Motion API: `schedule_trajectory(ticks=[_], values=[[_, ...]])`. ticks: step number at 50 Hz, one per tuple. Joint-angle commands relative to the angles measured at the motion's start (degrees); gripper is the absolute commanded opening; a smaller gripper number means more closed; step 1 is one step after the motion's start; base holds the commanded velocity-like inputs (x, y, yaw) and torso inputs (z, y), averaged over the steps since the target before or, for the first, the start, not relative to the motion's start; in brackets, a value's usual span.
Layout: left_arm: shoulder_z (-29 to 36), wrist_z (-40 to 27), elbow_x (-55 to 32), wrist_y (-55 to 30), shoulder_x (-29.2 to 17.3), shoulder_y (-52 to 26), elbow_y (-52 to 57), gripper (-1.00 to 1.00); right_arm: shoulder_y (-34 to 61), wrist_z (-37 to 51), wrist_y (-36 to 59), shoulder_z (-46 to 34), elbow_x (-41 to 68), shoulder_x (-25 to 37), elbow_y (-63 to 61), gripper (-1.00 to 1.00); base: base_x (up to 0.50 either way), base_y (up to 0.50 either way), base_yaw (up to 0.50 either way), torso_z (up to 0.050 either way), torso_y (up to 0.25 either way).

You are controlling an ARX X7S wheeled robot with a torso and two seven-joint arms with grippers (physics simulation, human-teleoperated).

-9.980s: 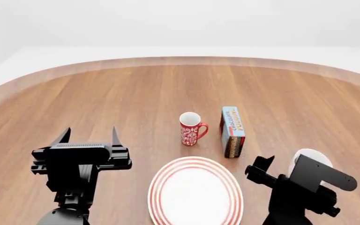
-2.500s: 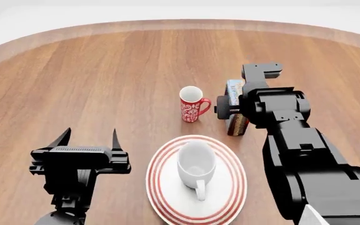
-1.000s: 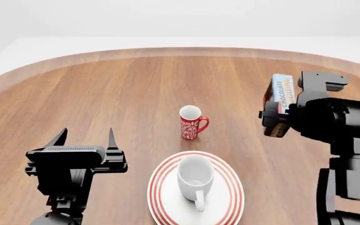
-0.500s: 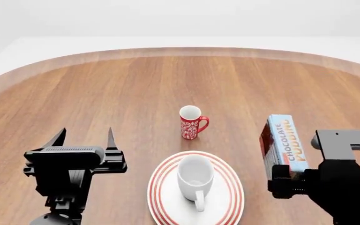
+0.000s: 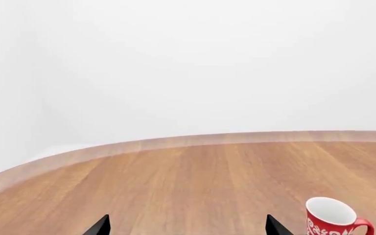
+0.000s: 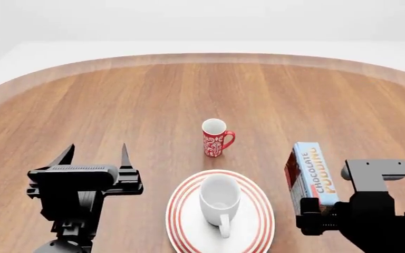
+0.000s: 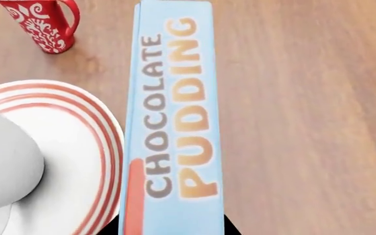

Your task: Pick up the white mug and put it on the plate, and put the chocolate pudding to the right of the plate.

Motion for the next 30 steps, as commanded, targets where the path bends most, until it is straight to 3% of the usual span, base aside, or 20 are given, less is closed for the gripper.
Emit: schedule_trajectory(ticks=[1,9,30], values=[[0.21,-0.11,-0.02,0.21,-0.10,0.02,-0.15,1.00,0.29,-12.24,-4.36,-4.46,-13.62,-1.54,4.32,-1.00,0.00,0.00,0.00,0.000,0.000],[0.27,-0.19,-0.05,0.35,-0.19,-0.02,-0.29,1.00,0.57,-17.37,-8.11,-7.32,-19.32,-1.91,9.00,-1.00,0.00,0.00,0.00,0.000,0.000],[0.61,-0.48,-0.26,0.10,-0.52,-0.16,0.12,1.00,-1.12,-15.67,-8.44,-6.19,-18.86,-0.09,9.20,-1.00,0.00,0.00,0.00,0.000,0.000]])
